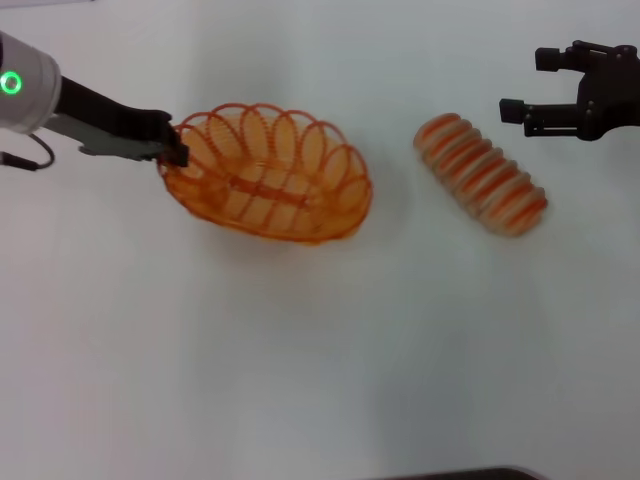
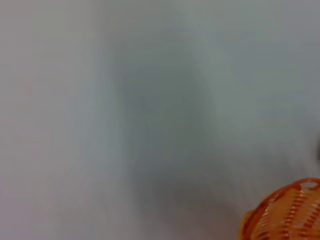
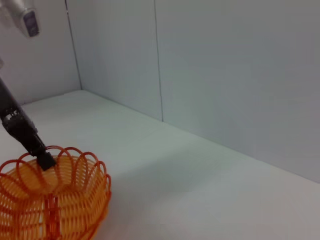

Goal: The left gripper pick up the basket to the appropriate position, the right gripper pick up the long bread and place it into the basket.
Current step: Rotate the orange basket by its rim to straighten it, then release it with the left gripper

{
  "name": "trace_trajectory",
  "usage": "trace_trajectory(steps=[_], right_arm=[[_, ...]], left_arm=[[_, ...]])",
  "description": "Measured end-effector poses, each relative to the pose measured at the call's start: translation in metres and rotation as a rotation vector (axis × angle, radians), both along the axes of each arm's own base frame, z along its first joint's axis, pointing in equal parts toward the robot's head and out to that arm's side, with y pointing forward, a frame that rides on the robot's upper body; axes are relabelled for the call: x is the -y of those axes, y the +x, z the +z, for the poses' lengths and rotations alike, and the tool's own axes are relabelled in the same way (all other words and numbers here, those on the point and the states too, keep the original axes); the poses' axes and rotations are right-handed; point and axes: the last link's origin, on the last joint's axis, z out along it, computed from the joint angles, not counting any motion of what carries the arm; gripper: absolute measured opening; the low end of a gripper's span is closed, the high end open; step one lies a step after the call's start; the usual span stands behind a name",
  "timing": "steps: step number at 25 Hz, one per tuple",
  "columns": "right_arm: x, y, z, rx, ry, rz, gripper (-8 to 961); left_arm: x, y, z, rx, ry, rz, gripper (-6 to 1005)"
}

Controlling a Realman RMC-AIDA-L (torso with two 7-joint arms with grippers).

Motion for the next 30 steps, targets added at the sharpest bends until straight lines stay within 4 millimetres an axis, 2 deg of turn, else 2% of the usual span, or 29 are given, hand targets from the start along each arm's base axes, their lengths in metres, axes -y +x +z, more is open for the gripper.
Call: trace_trajectory(steps=[4,12,30], right_arm=[[-0.004,0.0,-0.001,0.0,0.024,-0.011,928],[-0.008,0.0,0.0,-0.013,0.056,-0.023,928],[-0.011,0.003,-0.002,-0.02,0.082,-0.058,929]], left_arm=[[0.003,-0.003,-0.007,0.078,0.055,0.024,87],[0.004,-0.017,-0.017,0.11,0.139,0.052,82],[0.007,-0.029,-0.039,0.159,0.185,0.106,82]])
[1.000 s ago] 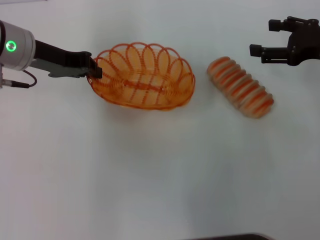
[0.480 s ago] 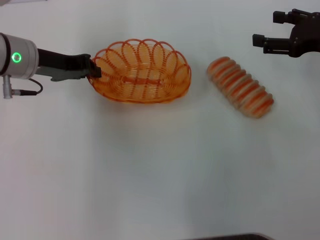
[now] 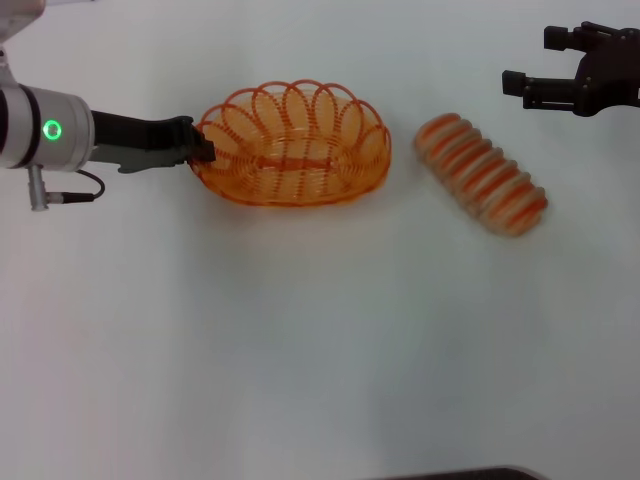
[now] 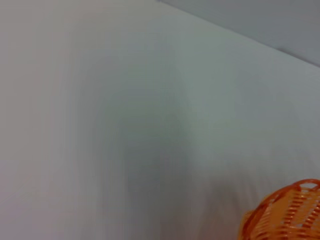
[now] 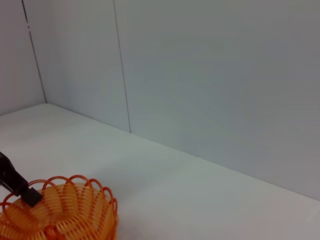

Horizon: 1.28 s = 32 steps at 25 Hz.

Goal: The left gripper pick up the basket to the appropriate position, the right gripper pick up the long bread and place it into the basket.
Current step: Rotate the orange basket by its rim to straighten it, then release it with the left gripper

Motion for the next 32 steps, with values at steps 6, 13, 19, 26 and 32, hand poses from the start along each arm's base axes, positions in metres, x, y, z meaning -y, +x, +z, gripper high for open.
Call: trace_trajectory(steps=[6,13,19,26,32], right_arm=[[-0.0018,-0.0012,0.0,0.003,0.002,0.003,929],[-0.002,-0.0009,-0.0006,0.009,0.001,0.003,929],[-0.002,-0.0009,-0.0007,0.011,0.0,0.004,929],[-0.0021,-0.0012,-0.0012,0.015,-0.005,0.006,929],[-0.0018,-0.0014,-0.0005,0.015,-0.006,0.008,929]], left_arm=[[-0.0001,-0.0015,-0.0043,0.005,0.01,0.009,82],[-0.0006,-0.004,-0.0046,0.016,0.03,0.02,81],[-0.0002,-0.0022,-0.0078,0.012,0.022,0.017,82],[-0.0016,0.0003,-0.0066,0.003,0.024,0.01,133],[-0.0018,-0.0004,-0.0056,0.003,0.028,0.019,194]])
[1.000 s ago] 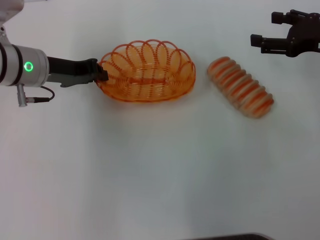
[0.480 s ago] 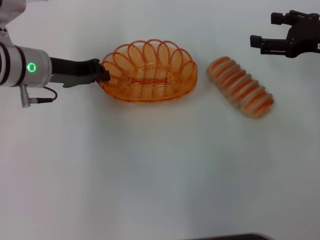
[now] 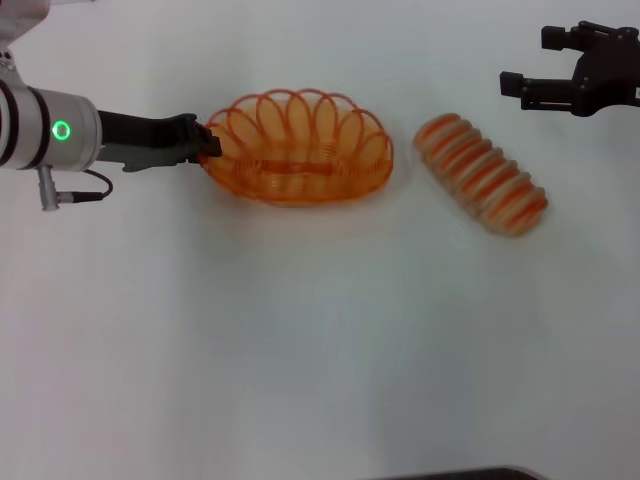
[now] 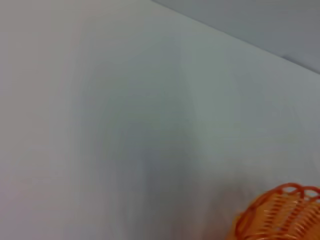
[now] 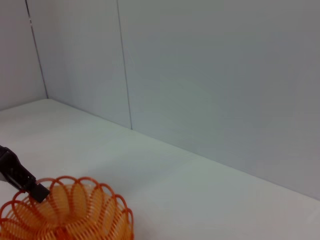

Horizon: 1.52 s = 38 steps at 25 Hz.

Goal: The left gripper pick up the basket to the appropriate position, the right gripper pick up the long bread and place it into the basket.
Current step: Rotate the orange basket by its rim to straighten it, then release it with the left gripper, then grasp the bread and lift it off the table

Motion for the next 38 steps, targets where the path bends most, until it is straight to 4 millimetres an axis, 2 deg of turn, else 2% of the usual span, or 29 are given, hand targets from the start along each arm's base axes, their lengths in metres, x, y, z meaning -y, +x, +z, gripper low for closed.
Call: trace_trajectory(steps=[5,10,13,15,16,17,18,23,28,33,38], right_arm=[[0.0,0.0,0.001,0.001,0.001,0.001,929],[-0.001,0.0,0.003,-0.007,0.01,-0.003,928],[-0.002,0.0,0.005,-0.03,0.013,-0.029,927],[-0.005,-0.001,0.008,-0.06,0.012,-0.064,926],[-0.006,-0.002,0.01,-0.079,0.009,-0.083,926],[-0.008,-0.003,0.013,-0.099,0.005,-0.106,925],[-0.01,-0.005,0.016,-0.124,-0.005,-0.13,925],[-0.02,-0.016,0.033,-0.225,-0.115,-0.272,932],[-0.027,-0.03,0.039,-0.232,-0.272,-0.452,935],[-0.04,-0.039,0.032,-0.053,-0.355,-0.658,936],[-0.052,-0.057,0.019,0.096,-0.391,-0.752,935]], left_arm=[[0.001,-0.001,0.001,0.002,-0.007,0.004,245],[0.001,0.001,0.006,-0.003,-0.006,-0.014,360],[-0.003,0.007,0.027,-0.033,0.036,-0.096,430],[-0.004,0.008,0.032,-0.04,0.048,-0.116,476],[-0.005,0.011,0.044,-0.054,0.083,-0.158,499],[-0.006,0.014,0.055,-0.063,0.117,-0.207,606],[-0.006,0.014,0.057,-0.06,0.125,-0.216,714],[0.001,0.015,0.075,-0.013,0.198,-0.343,886],[0.007,0.008,0.082,-0.005,0.226,-0.401,885],[0.012,0.0,0.098,0.001,0.283,-0.465,884],[0.013,-0.007,0.105,-0.029,0.314,-0.498,884]])
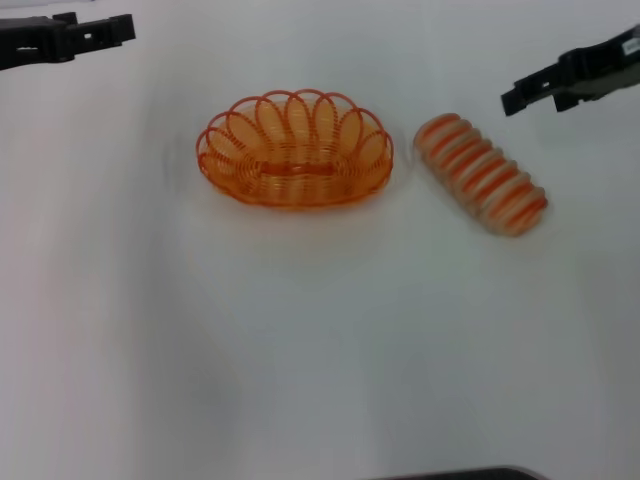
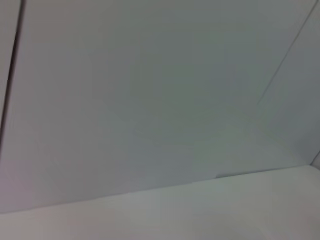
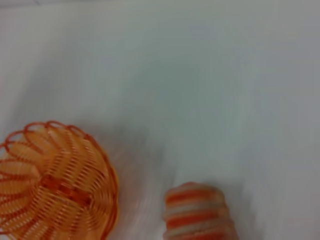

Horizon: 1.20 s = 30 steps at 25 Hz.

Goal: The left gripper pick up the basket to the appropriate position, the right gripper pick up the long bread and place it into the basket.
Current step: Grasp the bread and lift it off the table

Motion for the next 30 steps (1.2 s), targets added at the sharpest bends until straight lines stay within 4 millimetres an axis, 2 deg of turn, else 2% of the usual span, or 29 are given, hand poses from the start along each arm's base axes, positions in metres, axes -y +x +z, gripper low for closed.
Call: trace_trajectory(steps=[4,8,12,16,22,30], right_arm=[[-0.006,-0.018,-0.017,0.092,-0.066,0.01,935],[-0.01,-0.03,-0.029,0.154,-0.102,0.022,936],[-0.01,-0.032,-0.037,0.196,-0.126,0.013,936],[-0.009,-0.034,-0.045,0.223,-0.151,0.016,935],[-0.008,-0.033,-0.057,0.281,-0.197,0.027,935],[-0.008,-0.034,-0.065,0.308,-0.214,0.045,936]], left_arm=[[0.002,-0.002,0.003,-0.02,0.022,-0.03,883],[0.012,-0.003,0.006,-0.017,0.043,-0.129,882],[0.023,-0.001,0.008,-0.011,0.034,-0.208,879],[0.043,0.001,0.005,-0.012,-0.047,-0.339,874],[0.061,0.001,0.002,-0.016,-0.137,-0.445,875],[0.076,-0.007,-0.003,-0.013,-0.192,-0.455,875]])
